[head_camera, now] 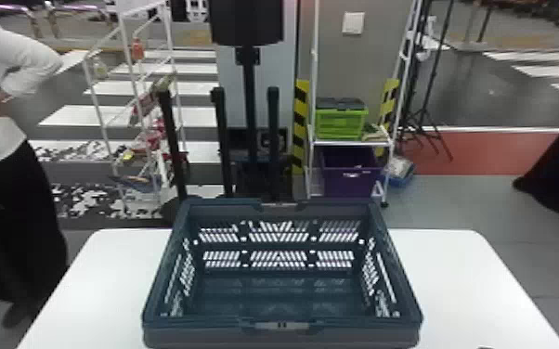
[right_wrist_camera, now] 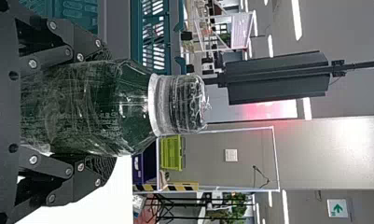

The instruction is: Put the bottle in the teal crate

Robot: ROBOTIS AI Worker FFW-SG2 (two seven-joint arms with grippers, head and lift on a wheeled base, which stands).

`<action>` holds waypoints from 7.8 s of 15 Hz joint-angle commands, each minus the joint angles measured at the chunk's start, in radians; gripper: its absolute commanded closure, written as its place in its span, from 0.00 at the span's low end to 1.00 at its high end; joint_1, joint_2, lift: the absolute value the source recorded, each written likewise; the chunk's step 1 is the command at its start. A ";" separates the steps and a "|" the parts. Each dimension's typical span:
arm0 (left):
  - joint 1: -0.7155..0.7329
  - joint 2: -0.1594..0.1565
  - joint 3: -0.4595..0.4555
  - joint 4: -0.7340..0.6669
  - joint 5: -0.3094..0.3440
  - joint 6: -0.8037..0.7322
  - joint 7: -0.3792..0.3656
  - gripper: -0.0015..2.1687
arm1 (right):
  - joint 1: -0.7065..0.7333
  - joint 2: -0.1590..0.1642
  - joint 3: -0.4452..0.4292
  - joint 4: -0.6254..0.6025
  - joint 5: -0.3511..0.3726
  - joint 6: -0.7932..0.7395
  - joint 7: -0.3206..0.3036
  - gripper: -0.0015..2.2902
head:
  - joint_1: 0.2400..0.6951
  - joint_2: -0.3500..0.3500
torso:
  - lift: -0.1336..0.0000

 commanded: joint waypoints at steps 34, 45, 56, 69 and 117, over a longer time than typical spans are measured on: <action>0.035 -0.004 0.025 0.012 0.002 -0.068 -0.008 0.06 | -1.024 0.025 0.299 0.058 -0.110 1.485 -0.106 0.92 | 0.57 0.50 | 1.00; 0.029 -0.002 0.040 0.017 0.023 -0.068 -0.011 0.06 | -1.356 0.113 0.357 0.637 -0.169 1.494 -0.106 0.92 | 0.57 0.50 | 1.00; 0.029 -0.004 0.057 0.029 0.035 -0.077 -0.023 0.06 | -1.409 0.113 0.378 0.801 -0.244 1.356 -0.068 0.00 | 0.57 0.50 | 1.00; 0.045 -0.004 0.057 0.026 0.035 -0.111 -0.024 0.06 | -1.230 0.106 0.362 0.389 -0.236 1.365 -0.074 0.02 | 0.57 0.50 | 1.00; 0.028 -0.013 -0.006 0.106 -0.081 -0.236 -0.003 0.06 | 0.073 -0.035 -0.027 -0.018 -0.043 -0.132 0.014 0.04 | 0.57 0.50 | 1.00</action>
